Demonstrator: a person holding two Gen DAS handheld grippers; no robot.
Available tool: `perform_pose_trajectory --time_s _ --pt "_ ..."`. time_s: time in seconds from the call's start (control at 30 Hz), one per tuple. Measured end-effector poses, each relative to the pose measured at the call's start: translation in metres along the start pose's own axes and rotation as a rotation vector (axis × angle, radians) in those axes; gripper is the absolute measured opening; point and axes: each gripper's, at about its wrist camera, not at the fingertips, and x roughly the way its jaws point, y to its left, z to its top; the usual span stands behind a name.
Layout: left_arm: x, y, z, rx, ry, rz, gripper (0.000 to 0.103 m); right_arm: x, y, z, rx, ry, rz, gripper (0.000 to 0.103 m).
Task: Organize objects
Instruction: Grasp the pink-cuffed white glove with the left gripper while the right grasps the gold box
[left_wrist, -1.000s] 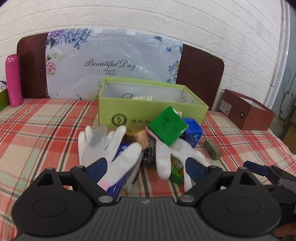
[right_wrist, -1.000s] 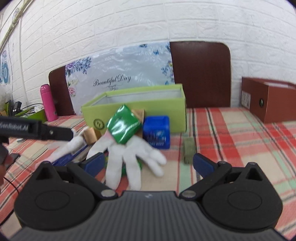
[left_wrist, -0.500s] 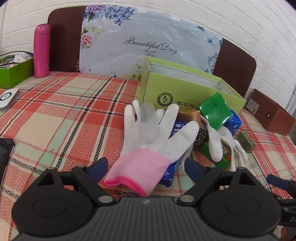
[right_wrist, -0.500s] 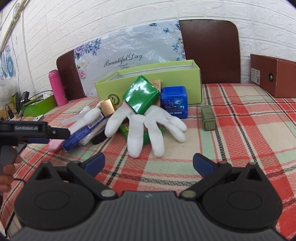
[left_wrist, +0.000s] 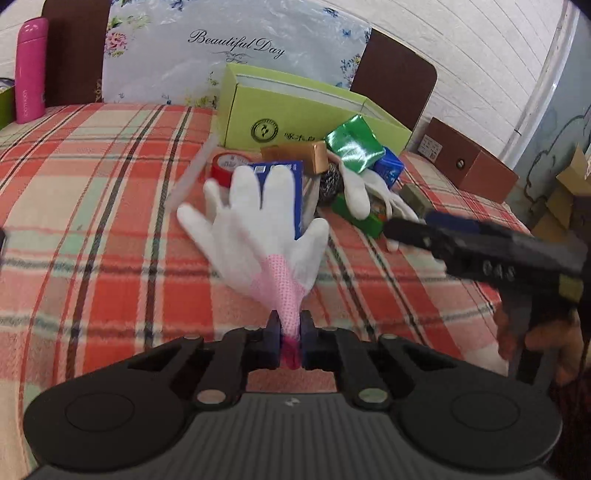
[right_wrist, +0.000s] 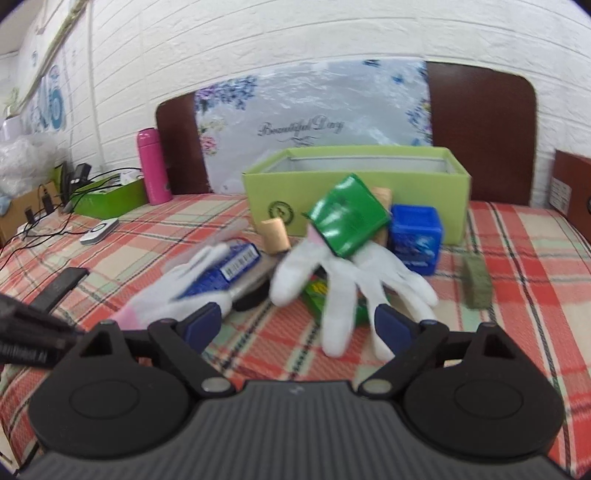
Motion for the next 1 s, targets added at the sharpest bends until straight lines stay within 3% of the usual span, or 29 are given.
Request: perform_pose_trajectory --time_s 0.13,0.2,0.27,0.33,0.43,0.5,0.6,0.67,0.7,0.73,0.77,1.0 --pt "-0.009 0.013 -0.007 -0.049 -0.014 0.012 0.010 0.018 0.022 0.018 -0.073 -0.008 0.047 0.087" --pt "-0.011 0.016 -0.006 -0.070 -0.034 0.046 0.022 0.031 0.027 0.031 -0.099 -0.022 0.048 0.082" --pt "-0.011 0.018 -0.004 -0.080 -0.060 0.078 0.049 0.049 0.027 0.045 -0.099 -0.031 0.046 0.077" --pt "-0.009 0.017 -0.001 -0.083 -0.090 0.103 0.062 0.069 0.025 0.058 -0.091 -0.024 0.036 0.071" --pt "-0.004 0.017 0.005 -0.087 -0.105 0.097 0.063 0.101 0.023 0.067 -0.119 0.023 0.011 0.061" --pt "0.002 0.018 0.011 -0.113 -0.093 0.090 0.063 0.116 0.024 0.066 -0.150 0.076 0.009 0.023" --pt "0.009 0.018 0.015 -0.128 -0.093 0.053 0.063 0.099 0.020 0.061 -0.123 0.023 0.015 0.023" --pt "0.015 0.017 0.016 -0.139 -0.082 0.038 0.059 0.072 0.016 0.058 -0.096 -0.024 0.042 0.023" --pt "0.018 0.018 0.016 -0.144 -0.073 0.025 0.050 0.058 0.012 0.057 -0.074 -0.032 0.065 0.023" --pt "0.021 0.017 0.017 -0.147 -0.052 0.003 0.022 0.045 0.008 0.054 -0.049 -0.030 0.090 0.023" --pt "0.023 0.016 0.016 -0.144 -0.028 -0.015 0.011 0.031 0.002 0.049 -0.021 -0.016 0.117 0.023" --pt "0.010 -0.026 -0.007 0.061 0.105 -0.130 0.007 -0.035 -0.016 0.002 0.017 0.158 0.148 0.023"
